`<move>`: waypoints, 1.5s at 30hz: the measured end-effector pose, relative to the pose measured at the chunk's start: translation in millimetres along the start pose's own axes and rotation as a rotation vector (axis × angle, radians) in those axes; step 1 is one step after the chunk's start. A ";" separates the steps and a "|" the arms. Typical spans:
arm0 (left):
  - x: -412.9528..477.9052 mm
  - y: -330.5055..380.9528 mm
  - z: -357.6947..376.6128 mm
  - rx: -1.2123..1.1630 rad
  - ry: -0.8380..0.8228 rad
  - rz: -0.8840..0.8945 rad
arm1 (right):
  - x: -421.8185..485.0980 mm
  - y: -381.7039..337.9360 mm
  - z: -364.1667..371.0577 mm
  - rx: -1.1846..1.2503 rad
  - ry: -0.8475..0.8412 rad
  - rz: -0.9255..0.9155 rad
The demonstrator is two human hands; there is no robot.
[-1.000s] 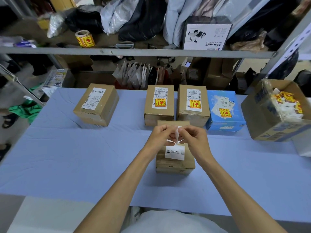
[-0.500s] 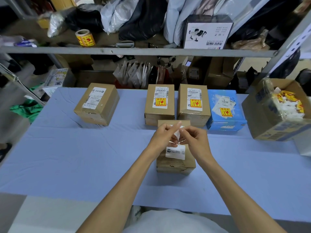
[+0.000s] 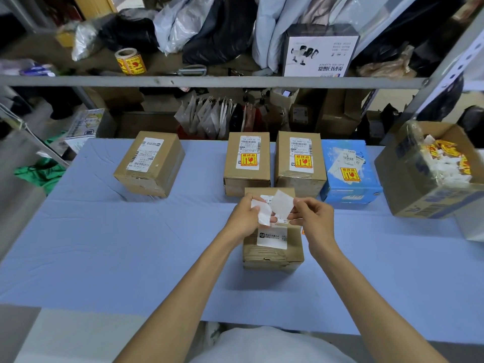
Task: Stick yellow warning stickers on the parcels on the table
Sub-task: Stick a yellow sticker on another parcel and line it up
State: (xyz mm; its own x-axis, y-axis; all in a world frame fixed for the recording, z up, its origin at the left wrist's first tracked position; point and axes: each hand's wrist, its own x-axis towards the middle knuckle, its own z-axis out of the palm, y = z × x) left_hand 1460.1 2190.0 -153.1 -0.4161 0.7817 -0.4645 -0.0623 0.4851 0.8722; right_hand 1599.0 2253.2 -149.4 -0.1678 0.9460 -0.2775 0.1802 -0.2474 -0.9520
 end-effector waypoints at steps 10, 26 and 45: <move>-1.1 -5.2 5.2 0.096 0.072 0.094 | 0.7 3.9 2.6 -0.017 0.020 0.005; -7.1 -6.2 12.8 0.123 0.155 0.286 | 0.4 4.0 6.3 -0.149 0.070 -0.078; -0.5 -2.8 15.7 -0.132 0.081 0.093 | 5.7 11.6 0.1 -0.183 0.026 -0.123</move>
State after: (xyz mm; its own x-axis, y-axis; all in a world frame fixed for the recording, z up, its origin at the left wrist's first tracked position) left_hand 1474.7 2194.4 -157.7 -0.4971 0.7841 -0.3716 -0.1363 0.3524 0.9259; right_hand 1600.1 2255.8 -162.1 -0.1745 0.9724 -0.1550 0.3332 -0.0899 -0.9386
